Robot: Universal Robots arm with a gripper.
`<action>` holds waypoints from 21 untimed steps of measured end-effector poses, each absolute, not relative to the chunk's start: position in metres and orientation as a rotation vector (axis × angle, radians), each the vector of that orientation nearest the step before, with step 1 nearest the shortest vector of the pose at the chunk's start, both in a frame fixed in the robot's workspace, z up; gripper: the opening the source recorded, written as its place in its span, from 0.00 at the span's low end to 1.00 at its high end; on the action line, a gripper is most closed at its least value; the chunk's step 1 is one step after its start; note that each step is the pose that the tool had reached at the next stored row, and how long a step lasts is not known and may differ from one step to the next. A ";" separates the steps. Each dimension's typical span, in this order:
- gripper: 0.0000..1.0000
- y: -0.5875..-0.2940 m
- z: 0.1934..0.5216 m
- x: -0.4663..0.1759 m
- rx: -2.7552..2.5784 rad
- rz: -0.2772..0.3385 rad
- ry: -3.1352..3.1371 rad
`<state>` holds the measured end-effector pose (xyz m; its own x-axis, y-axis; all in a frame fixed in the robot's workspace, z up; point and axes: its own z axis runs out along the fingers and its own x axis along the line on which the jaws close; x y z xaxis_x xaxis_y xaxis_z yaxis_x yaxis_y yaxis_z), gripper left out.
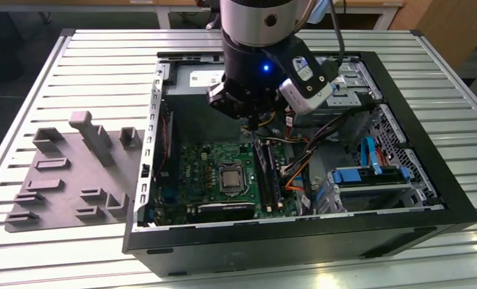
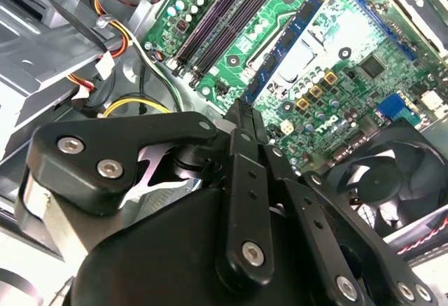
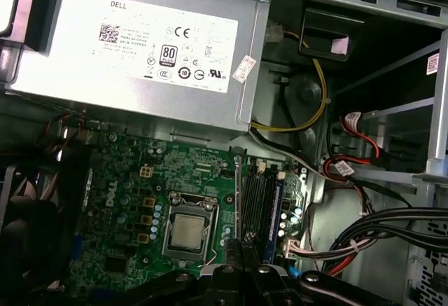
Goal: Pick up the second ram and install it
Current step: 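Insert the second ram into the second slot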
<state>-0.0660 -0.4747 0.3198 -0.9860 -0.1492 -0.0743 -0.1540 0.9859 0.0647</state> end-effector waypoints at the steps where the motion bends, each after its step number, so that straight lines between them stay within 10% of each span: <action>1: 0.12 -0.475 0.319 -0.066 -0.242 0.108 3.061; 21: 0.12 -0.475 0.315 -0.064 -0.215 0.107 3.063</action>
<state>-0.0644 -0.4749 0.3155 -0.9878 -0.1369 -0.0742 -0.1418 0.9878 0.0646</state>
